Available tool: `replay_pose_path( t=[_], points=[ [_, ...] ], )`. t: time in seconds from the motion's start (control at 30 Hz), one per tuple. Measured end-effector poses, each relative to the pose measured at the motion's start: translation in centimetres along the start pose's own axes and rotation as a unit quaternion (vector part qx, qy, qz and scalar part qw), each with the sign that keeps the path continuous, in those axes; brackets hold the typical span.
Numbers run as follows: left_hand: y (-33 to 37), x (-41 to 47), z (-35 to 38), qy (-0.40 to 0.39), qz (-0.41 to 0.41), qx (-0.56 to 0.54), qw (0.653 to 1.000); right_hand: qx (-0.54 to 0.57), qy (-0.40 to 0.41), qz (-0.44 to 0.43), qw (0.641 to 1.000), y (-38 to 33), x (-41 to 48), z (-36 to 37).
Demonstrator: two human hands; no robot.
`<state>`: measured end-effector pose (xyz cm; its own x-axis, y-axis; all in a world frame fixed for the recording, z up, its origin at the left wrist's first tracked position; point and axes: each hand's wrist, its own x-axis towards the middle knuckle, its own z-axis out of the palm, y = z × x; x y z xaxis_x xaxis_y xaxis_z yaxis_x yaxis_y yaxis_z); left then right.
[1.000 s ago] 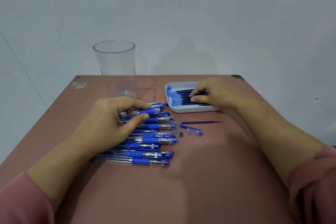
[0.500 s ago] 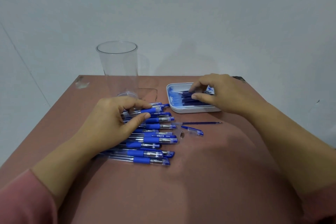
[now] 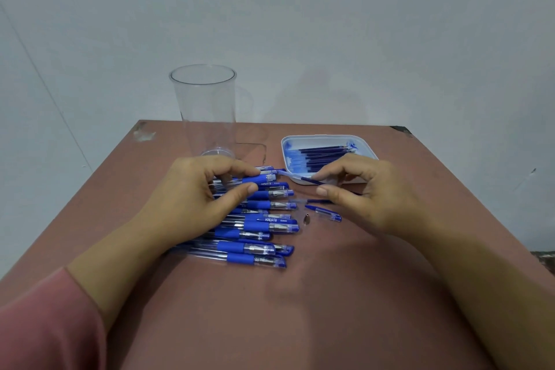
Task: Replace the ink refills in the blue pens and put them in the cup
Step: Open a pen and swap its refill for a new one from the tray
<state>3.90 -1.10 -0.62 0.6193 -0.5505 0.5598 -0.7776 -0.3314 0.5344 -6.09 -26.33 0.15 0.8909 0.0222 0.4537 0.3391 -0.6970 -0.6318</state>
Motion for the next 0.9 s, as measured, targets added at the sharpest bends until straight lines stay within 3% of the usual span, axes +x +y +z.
replay_pose_path(
  t=[0.67, 0.9],
  points=[
    [-0.2, 0.2, 0.1, 0.004, -0.003, -0.019, 1.000, 0.021, -0.016, -0.021, 0.999, 0.5, 0.3, 0.7],
    [-0.2, 0.2, -0.2, -0.039, 0.034, 0.034, 0.998, -0.126, 0.021, -0.139, 0.982, 0.8, 0.8, 0.9]
  ],
)
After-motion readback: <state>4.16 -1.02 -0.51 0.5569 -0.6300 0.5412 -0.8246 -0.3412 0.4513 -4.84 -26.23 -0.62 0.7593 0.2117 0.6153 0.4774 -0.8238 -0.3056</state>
